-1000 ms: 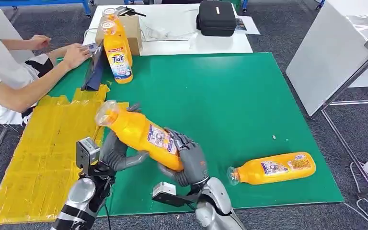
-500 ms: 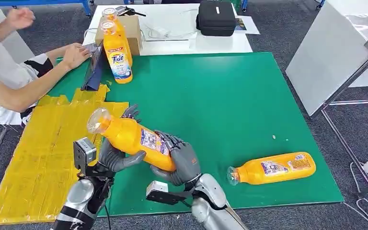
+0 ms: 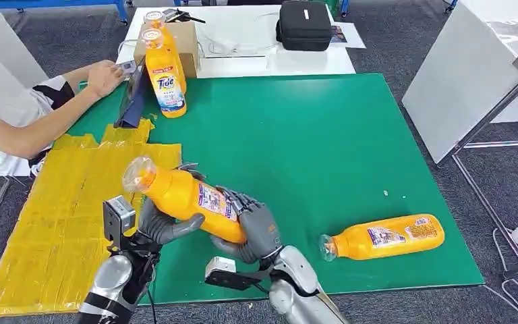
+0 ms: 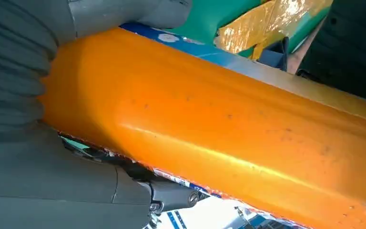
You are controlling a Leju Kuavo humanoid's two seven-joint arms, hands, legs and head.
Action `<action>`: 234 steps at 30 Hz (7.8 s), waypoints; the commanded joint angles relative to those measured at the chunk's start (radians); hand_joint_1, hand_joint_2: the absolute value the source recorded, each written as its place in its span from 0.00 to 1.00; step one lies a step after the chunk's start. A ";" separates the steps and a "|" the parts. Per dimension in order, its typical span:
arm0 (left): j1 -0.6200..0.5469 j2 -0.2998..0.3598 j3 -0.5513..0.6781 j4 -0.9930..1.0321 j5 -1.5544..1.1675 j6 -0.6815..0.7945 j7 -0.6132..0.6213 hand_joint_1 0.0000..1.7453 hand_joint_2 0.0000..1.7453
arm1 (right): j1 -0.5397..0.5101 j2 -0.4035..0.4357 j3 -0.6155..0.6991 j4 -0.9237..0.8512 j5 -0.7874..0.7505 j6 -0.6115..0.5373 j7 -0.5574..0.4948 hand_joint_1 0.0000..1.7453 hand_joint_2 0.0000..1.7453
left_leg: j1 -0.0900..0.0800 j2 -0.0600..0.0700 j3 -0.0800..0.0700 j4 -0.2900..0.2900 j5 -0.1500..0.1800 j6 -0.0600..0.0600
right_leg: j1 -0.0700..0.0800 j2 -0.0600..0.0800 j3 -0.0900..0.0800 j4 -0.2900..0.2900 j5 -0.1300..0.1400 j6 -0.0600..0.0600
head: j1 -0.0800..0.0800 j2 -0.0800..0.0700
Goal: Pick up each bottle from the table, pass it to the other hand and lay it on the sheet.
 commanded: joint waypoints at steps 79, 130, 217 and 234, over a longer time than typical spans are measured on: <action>-0.312 0.140 0.123 0.630 -1.426 0.874 0.404 0.00 1.00 | 0.209 -0.174 -0.174 -0.665 -0.360 0.037 -0.109 0.00 1.00 | 0.001 -0.001 -0.001 0.000 0.005 -0.004 | 0.001 0.004 0.000 0.000 0.005 -0.006 | 0.001 0.000; -0.015 -0.055 0.130 0.079 -0.582 0.619 -0.094 0.00 1.00 | 0.186 -0.650 -0.377 -0.356 0.214 0.404 0.193 0.00 1.00 | 0.000 0.002 0.000 -0.001 0.002 0.000 | 0.001 0.006 0.001 -0.003 0.007 -0.005 | 0.000 0.000; -0.065 -0.013 -0.095 0.010 -0.258 0.144 0.000 0.00 1.00 | 0.076 0.024 -0.168 -0.220 -0.190 0.061 -0.015 1.00 1.00 | 0.000 0.000 -0.005 -0.001 0.008 -0.001 | 0.001 0.002 -0.004 0.001 0.007 -0.004 | 0.000 0.000; -0.059 0.004 -0.137 -0.020 -0.218 0.139 -0.023 0.00 1.00 | 0.020 0.058 -0.002 -0.059 -0.232 0.051 -0.033 1.00 1.00 | 0.001 0.000 -0.002 0.000 0.006 -0.001 | 0.001 0.004 -0.002 0.001 0.006 -0.004 | 0.000 0.000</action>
